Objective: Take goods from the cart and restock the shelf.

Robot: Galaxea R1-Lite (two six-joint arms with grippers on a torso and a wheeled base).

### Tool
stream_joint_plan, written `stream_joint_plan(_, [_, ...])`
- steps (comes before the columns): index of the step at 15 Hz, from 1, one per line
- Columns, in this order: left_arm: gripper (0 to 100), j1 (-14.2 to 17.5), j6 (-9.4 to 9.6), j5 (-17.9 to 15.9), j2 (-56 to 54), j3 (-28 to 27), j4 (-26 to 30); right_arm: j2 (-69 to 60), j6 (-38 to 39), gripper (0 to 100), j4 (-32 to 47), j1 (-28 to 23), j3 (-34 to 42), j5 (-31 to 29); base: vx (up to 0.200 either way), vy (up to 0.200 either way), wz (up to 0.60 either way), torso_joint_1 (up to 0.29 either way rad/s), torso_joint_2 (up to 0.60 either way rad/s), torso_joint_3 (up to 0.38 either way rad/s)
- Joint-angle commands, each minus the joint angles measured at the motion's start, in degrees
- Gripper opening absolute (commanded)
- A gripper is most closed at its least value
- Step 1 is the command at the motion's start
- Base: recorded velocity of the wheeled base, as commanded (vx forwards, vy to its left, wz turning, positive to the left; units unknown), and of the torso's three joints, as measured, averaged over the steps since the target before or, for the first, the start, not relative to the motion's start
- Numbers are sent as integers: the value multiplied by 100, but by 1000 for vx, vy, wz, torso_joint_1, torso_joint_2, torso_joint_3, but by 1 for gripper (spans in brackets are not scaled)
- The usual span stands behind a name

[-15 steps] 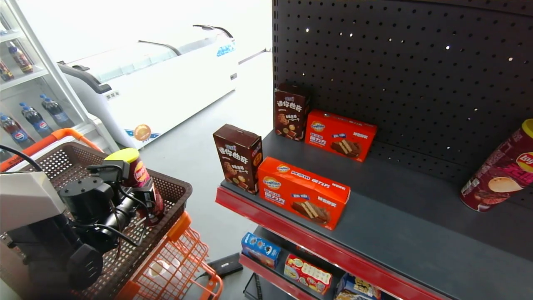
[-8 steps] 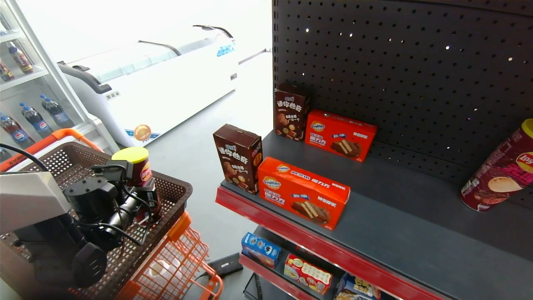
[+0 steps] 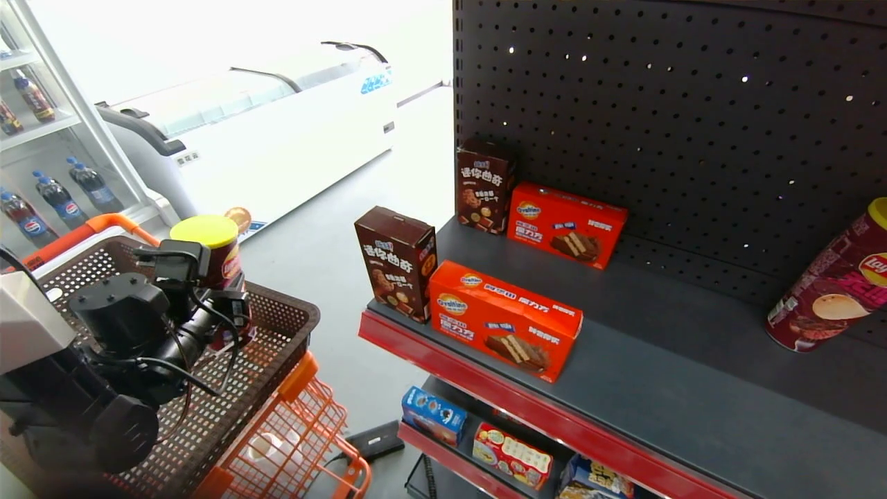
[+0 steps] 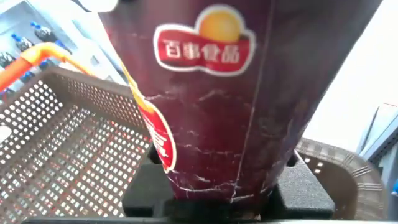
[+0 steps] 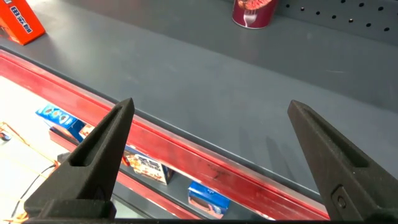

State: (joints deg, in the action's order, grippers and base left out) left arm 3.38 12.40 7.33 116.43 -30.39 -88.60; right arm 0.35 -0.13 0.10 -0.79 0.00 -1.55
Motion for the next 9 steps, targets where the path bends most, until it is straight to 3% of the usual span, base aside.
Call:
stream_joint_plan(1, [0,-162,-71,-38,-1079,-11,484,0,-4,100,-1,0,0,5,0,0,0,0,0,0])
stream_joint_plan(4, [0,-461,-124,-38,-1501,-11,511,9,-4,100,-1,0,0,-3,0,0,0,0,0,0])
stream_joint_plan(5, [0,-707,-141,-38,-1756,-19,642,9,-4,100,-1,0,0,-3,0,0,0,0,0,0])
stream_joint_plan(6, [0,-742,-141,-30,-1861,-19,853,9,-4,100,-1,0,0,5,0,0,0,0,0,0])
stream_joint_plan(8, [0,-839,-159,-56,-2265,420,985,9,-4,100,-1,0,0,-3,0,0,0,0,0,0])
stream_joint_plan(9, [0,-1102,-264,-91,-2582,807,1082,9,-4,100,-1,0,0,-3,0,0,0,0,0,0])
